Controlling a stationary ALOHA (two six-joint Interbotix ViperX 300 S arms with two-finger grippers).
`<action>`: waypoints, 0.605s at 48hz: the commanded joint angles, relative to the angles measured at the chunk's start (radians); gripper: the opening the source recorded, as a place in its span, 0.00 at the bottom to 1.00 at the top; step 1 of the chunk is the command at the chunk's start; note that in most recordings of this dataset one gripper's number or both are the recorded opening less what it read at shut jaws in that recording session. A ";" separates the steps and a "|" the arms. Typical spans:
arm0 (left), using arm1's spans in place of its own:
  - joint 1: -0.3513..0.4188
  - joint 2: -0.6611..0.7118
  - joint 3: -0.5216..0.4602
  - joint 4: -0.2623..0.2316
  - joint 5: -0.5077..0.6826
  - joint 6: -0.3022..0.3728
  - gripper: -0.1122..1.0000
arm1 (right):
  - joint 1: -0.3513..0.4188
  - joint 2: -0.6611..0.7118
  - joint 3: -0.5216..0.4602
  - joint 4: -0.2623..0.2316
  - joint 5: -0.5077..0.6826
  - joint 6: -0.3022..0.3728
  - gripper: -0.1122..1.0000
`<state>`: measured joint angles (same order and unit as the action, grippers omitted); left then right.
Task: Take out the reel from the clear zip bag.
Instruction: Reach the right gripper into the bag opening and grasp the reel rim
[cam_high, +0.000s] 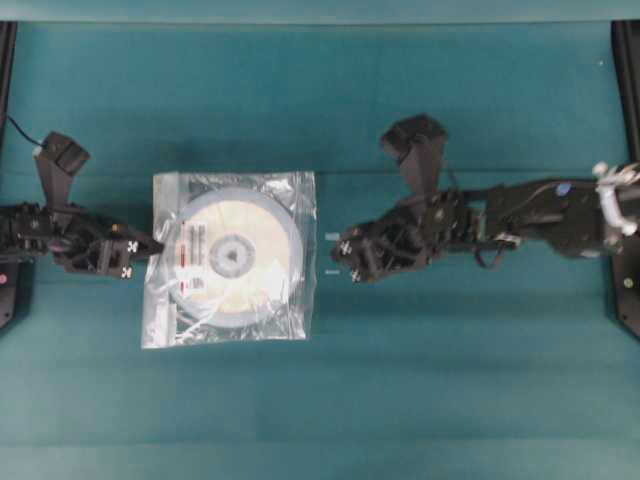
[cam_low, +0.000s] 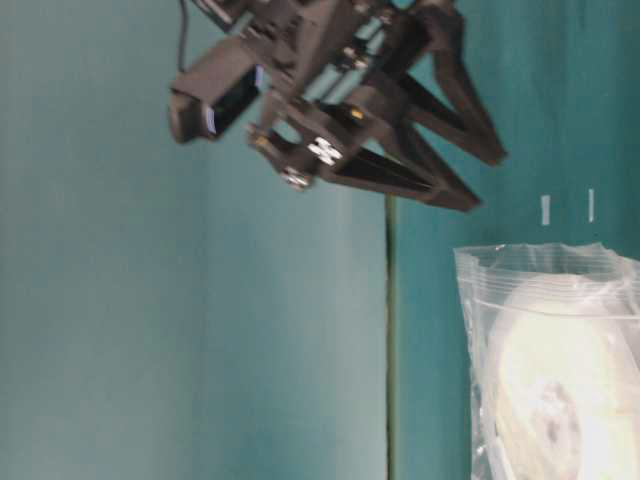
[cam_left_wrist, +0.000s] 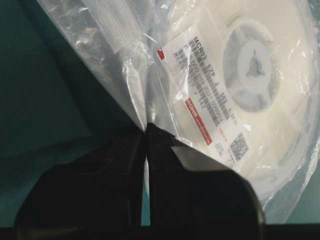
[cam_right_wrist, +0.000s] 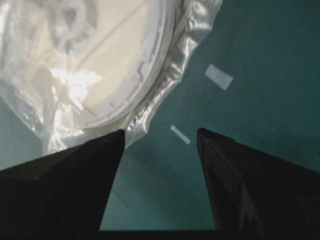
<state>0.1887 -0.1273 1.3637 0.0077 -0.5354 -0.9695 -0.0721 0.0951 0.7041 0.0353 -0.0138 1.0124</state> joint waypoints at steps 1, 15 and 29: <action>-0.002 0.002 -0.006 0.003 0.002 0.003 0.11 | 0.008 0.025 -0.037 0.000 -0.002 0.015 0.79; -0.002 0.003 -0.008 0.003 0.002 0.005 0.11 | -0.005 0.107 -0.123 0.000 0.003 0.017 0.79; 0.000 0.003 -0.005 0.003 0.002 0.005 0.11 | -0.018 0.166 -0.175 0.000 0.003 0.017 0.79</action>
<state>0.1887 -0.1258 1.3622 0.0077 -0.5323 -0.9679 -0.0920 0.2608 0.5507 0.0353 -0.0061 1.0201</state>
